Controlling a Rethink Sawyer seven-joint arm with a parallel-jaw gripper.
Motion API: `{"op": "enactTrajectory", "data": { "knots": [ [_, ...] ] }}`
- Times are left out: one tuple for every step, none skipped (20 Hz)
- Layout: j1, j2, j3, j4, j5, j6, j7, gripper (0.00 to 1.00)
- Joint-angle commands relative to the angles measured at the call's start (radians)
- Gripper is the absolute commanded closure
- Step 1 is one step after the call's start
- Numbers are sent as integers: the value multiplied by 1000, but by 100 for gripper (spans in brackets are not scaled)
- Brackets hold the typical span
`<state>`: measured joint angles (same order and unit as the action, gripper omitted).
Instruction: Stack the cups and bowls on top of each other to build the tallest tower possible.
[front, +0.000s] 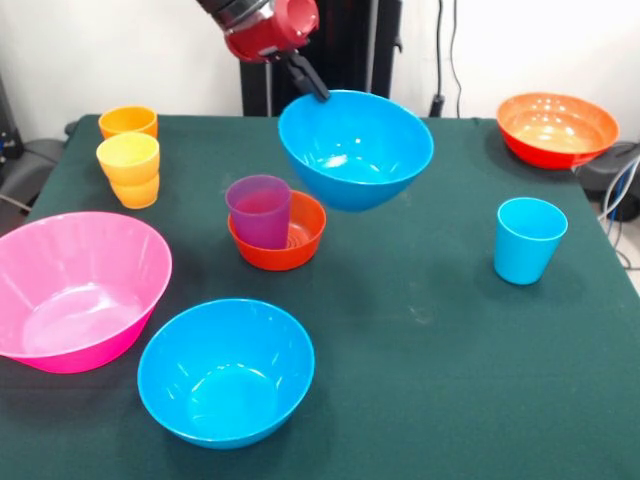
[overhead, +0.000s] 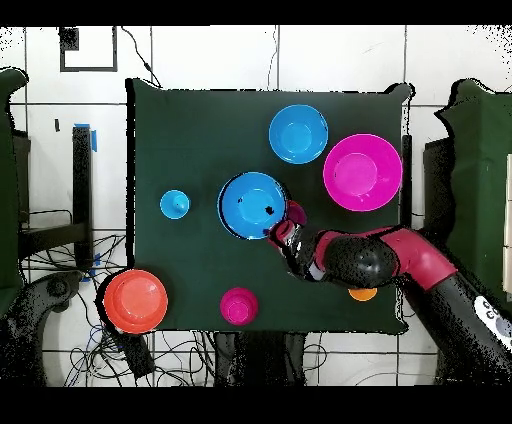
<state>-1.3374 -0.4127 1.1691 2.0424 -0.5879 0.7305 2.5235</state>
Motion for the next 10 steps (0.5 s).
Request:
{"op": "enactTrajectory", "data": {
  "knots": [
    [-9, 107, -1, -94, -15, 93, -411, 100],
    [-15, 97, 11, -93, 4, 119, -415, 100],
    [-22, 84, 26, -93, 28, 147, -416, 100],
    [-33, 66, 46, -87, 51, 172, -417, 100],
    [-40, 51, 60, -86, 73, 197, -418, 100],
    [-48, 38, 73, -81, 95, 222, -419, 100],
    [-51, 32, 76, -86, 105, 236, -427, 100],
    [-53, 25, 80, -92, 115, 250, -435, 100],
    [-55, 24, 80, -94, 120, 257, -443, 100],
    [-58, 26, 77, -93, 121, 259, -448, 100]
  ]
}}
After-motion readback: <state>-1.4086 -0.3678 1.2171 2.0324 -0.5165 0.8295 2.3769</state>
